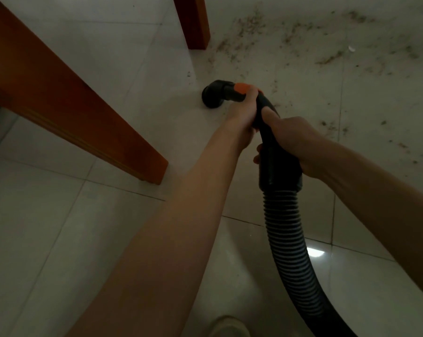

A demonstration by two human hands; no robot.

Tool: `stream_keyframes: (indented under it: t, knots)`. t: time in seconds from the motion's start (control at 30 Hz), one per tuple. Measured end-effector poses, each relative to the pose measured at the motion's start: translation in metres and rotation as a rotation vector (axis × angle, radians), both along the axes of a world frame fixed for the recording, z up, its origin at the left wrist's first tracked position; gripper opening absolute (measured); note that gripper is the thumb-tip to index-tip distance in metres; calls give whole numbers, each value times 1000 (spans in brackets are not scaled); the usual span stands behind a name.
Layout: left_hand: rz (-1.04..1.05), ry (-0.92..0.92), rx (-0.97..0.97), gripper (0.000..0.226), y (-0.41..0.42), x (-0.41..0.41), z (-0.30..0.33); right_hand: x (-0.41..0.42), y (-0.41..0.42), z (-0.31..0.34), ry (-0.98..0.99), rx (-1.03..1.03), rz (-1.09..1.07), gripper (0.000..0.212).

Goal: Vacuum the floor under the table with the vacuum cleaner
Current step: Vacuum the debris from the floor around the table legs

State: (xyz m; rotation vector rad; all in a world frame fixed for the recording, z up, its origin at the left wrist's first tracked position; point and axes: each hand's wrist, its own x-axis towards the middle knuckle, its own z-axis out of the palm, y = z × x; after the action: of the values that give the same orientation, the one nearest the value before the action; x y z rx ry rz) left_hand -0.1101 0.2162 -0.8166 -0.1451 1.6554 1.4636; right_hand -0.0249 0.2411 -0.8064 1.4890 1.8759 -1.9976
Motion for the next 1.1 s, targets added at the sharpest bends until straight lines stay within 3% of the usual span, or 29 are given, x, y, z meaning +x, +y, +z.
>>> stream_keyframes:
  t: [0.43, 1.1]
  knots:
    - [67, -88, 65, 32, -31, 47, -12, 57, -23, 16, -88, 34, 175, 43]
    - [-72, -39, 37, 51, 14, 26, -2, 29, 5, 3, -24, 58, -43, 45]
